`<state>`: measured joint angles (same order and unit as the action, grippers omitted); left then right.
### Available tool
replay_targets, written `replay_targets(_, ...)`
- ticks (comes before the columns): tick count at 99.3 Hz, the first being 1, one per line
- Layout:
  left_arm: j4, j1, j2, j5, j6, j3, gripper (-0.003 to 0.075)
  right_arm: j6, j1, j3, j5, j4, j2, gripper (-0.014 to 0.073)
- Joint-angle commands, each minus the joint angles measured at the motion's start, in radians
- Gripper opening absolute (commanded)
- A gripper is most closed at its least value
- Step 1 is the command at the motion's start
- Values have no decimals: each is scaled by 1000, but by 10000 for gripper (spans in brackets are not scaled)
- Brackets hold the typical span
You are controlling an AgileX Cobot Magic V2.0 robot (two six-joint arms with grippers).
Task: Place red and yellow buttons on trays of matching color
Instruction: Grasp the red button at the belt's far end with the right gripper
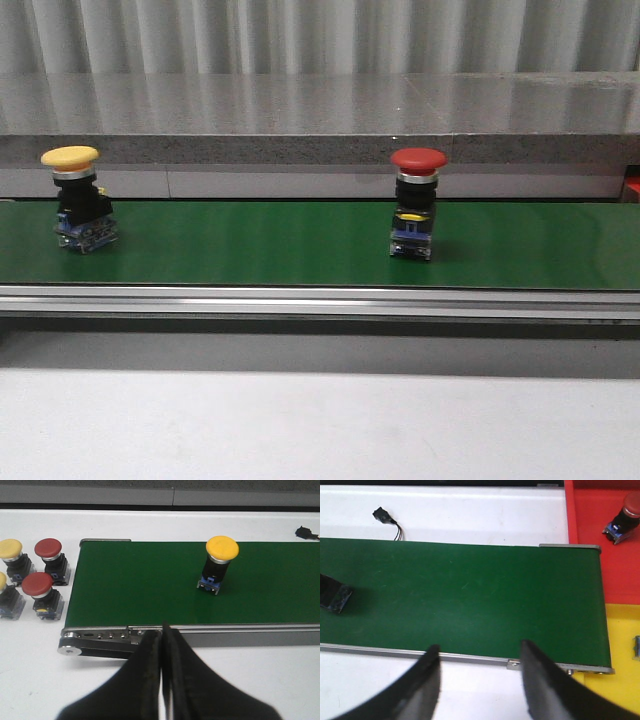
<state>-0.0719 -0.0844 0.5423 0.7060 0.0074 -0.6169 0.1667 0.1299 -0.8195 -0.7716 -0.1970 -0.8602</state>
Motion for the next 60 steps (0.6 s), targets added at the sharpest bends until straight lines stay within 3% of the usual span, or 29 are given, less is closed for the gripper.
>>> replay_targets(1,-8,-8,3,-69,0,-27,-19,7,-1,-24,38,-15,6,608)
replay_targets(16,-8,-8,3,-69,0,-27,-19,22,-36,-26,37,-26,-20,578)
replay_targets(60,-8,-8,3,-69,0,-27,-19,52,-317,-64,162,-27,-275,578)
